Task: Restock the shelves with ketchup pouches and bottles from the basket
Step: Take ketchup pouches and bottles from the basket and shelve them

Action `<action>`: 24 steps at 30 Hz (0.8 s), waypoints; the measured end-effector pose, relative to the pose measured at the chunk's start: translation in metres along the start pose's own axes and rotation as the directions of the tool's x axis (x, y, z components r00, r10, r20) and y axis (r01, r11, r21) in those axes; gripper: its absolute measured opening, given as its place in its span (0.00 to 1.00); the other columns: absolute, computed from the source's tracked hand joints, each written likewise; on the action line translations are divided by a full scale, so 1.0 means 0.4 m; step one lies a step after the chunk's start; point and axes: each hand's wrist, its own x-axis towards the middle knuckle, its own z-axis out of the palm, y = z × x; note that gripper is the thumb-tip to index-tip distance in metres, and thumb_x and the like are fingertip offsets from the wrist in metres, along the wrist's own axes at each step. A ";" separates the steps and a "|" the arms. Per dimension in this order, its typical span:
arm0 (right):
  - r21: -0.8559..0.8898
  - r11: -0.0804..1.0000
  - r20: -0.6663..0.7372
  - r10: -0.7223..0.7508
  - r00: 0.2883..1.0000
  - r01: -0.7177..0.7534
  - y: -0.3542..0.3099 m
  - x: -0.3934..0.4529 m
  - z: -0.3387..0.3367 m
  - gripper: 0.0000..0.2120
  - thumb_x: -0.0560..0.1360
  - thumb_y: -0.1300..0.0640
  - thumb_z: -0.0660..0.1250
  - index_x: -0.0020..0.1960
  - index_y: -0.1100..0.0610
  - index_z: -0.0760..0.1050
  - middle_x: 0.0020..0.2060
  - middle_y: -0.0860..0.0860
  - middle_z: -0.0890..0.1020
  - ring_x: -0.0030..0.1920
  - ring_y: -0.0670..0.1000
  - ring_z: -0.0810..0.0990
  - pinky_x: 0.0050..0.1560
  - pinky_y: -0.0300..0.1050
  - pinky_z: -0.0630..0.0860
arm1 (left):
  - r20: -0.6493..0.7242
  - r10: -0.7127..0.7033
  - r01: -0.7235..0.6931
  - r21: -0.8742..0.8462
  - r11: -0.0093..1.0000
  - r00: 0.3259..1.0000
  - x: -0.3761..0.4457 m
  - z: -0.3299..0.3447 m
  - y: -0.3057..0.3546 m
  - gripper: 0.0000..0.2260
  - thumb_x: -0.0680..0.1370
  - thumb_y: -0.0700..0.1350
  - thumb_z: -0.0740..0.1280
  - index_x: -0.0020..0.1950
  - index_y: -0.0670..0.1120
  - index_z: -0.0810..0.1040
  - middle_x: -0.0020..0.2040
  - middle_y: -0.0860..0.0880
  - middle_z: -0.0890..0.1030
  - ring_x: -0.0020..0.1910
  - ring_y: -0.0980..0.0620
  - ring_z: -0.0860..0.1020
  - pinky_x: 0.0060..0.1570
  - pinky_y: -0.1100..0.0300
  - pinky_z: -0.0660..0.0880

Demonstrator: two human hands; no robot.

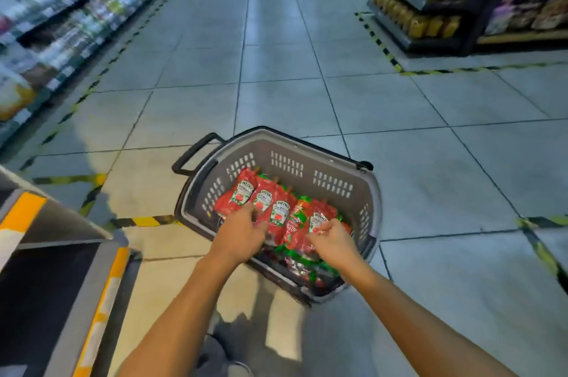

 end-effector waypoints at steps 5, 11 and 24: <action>0.028 0.984 -0.010 0.179 0.984 -0.179 0.060 0.165 0.032 0.16 0.77 0.58 0.68 0.61 0.64 0.73 0.46 0.58 0.82 0.37 0.52 0.80 0.28 0.39 0.68 | 0.204 -0.117 0.101 0.087 0.991 0.972 0.176 0.120 -0.043 0.25 0.80 0.50 0.67 0.73 0.42 0.68 0.65 0.40 0.77 0.61 0.40 0.77 0.56 0.52 0.74; 0.087 0.952 -0.044 0.298 0.953 -0.294 0.127 0.307 0.084 0.17 0.77 0.57 0.69 0.61 0.61 0.68 0.52 0.54 0.80 0.50 0.55 0.81 0.53 0.53 0.81 | 0.293 -0.216 0.168 0.182 0.969 0.931 0.329 0.242 -0.111 0.32 0.80 0.48 0.68 0.79 0.40 0.58 0.73 0.38 0.71 0.70 0.38 0.71 0.68 0.47 0.70; 0.116 0.875 -0.059 0.478 0.877 -0.469 0.201 0.402 0.182 0.37 0.72 0.52 0.77 0.67 0.54 0.54 0.65 0.59 0.74 0.64 0.62 0.75 0.68 0.60 0.73 | 0.168 -0.276 0.204 0.355 0.912 0.946 0.435 0.349 -0.163 0.23 0.76 0.47 0.72 0.67 0.39 0.71 0.66 0.40 0.73 0.67 0.41 0.69 0.68 0.50 0.68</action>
